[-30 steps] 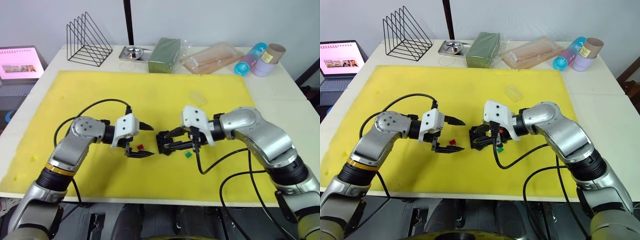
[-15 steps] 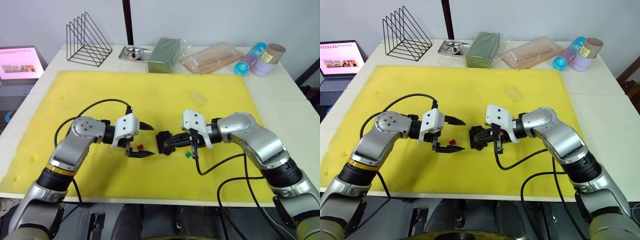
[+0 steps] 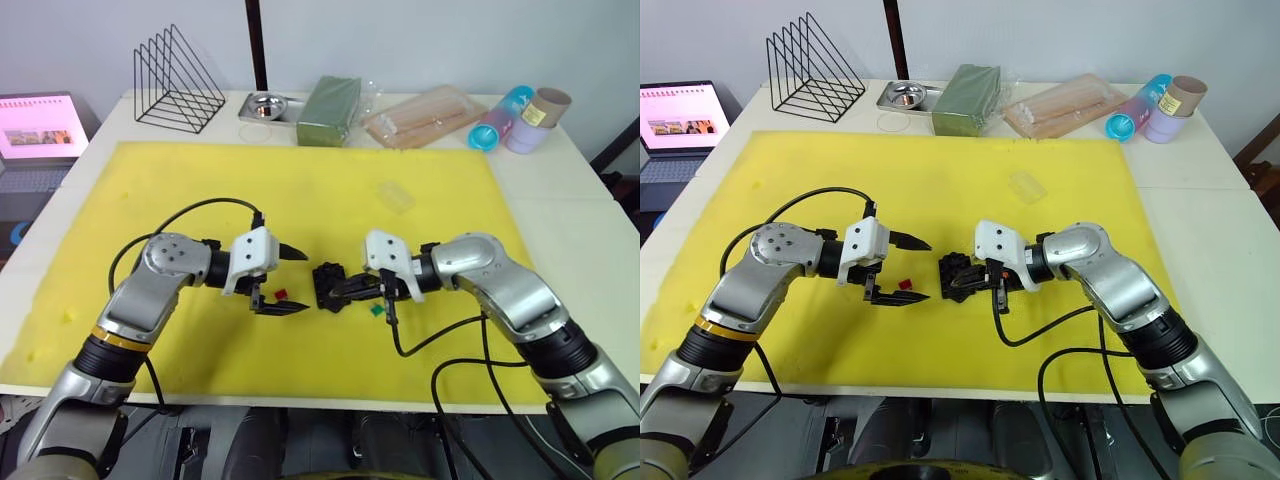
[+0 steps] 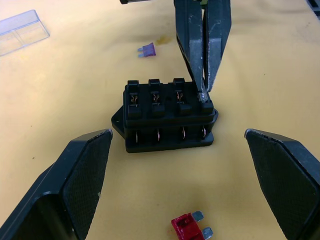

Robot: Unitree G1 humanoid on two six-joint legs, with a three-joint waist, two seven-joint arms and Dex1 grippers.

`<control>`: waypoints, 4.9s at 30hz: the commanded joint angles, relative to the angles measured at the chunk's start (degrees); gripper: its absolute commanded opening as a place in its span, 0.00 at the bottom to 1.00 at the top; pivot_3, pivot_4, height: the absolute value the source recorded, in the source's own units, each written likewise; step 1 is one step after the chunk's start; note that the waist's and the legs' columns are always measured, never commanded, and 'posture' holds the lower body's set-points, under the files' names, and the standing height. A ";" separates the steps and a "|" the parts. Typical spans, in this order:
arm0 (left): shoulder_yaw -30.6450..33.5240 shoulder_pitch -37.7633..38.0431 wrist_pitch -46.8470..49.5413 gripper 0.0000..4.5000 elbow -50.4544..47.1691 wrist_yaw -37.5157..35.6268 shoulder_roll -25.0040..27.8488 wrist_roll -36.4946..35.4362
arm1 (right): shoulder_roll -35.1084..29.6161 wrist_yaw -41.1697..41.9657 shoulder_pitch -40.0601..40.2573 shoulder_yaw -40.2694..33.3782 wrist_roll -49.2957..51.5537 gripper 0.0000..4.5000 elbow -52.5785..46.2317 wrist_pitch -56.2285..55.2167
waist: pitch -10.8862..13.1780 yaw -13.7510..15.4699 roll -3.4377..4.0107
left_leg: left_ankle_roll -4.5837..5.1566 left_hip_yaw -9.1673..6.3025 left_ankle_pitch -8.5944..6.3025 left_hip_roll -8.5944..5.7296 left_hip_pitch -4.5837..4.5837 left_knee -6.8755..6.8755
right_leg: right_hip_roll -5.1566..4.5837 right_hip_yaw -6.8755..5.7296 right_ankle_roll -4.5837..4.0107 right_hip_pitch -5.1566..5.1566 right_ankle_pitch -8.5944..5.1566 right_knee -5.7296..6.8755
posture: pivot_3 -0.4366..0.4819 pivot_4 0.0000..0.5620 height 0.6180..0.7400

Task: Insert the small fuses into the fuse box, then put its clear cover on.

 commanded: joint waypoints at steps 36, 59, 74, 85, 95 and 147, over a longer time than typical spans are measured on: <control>8.03 -3.53 12.78 1.00 -0.08 -5.39 7.39 -10.85 | -6.18 1.24 -5.01 -13.66 10.98 0.01 -12.37 12.08 | 0.09 -0.16 0.02 | 0.00 0.00 0.00 0.01 -0.12 -0.13 | -0.02 0.01 0.00 -0.21 0.00 -0.01 | 0.48 0.27 1.00; 14.09 0.33 8.30 1.00 17.96 -17.51 28.27 -7.71 | -31.31 10.02 29.23 -46.12 8.12 0.99 -6.52 3.25 | 0.15 -0.02 -0.02 | 0.00 0.52 0.00 0.13 -0.07 -0.52 | -0.02 0.14 -0.20 -0.41 -0.13 -0.11 | 0.48 0.27 1.00; 12.17 0.13 29.25 1.00 3.74 -9.15 17.43 -17.78 | -26.30 0.70 14.65 -36.32 19.53 0.99 -17.91 12.02 | 0.22 -0.26 -0.07 | 0.00 0.61 0.00 0.42 -0.05 -0.49 | 0.13 0.22 -0.16 -0.42 -0.10 -0.07 | 0.48 0.27 1.00; 16.73 -2.03 62.37 1.00 1.03 6.29 7.73 -32.24 | -16.96 -6.68 -0.36 -20.71 20.02 0.99 -20.94 16.99 | 0.23 -0.18 -0.10 | 0.00 0.36 0.00 0.39 -0.08 -0.48 | 0.15 0.22 -0.15 -0.47 -0.10 -0.01 | 0.48 0.27 1.00; 22.07 -0.27 76.65 0.81 2.02 15.62 3.54 -37.27 | -13.26 -9.31 -3.54 -14.84 16.85 1.00 -21.11 15.99 | 0.23 -0.09 -0.11 | -0.01 0.26 0.01 0.36 -0.07 -0.46 | 0.12 0.18 -0.16 -0.46 -0.09 0.03 | 0.48 0.27 1.00; 23.47 3.34 71.22 0.35 6.74 32.18 -6.44 -35.52 | -11.91 -8.66 -3.86 -12.67 13.89 1.00 -20.12 14.80 | 0.19 0.10 -0.10 | -0.17 0.02 0.10 -0.01 0.02 -0.47 | -0.30 0.01 -0.16 -0.23 -0.08 -0.01 | 0.48 0.27 1.00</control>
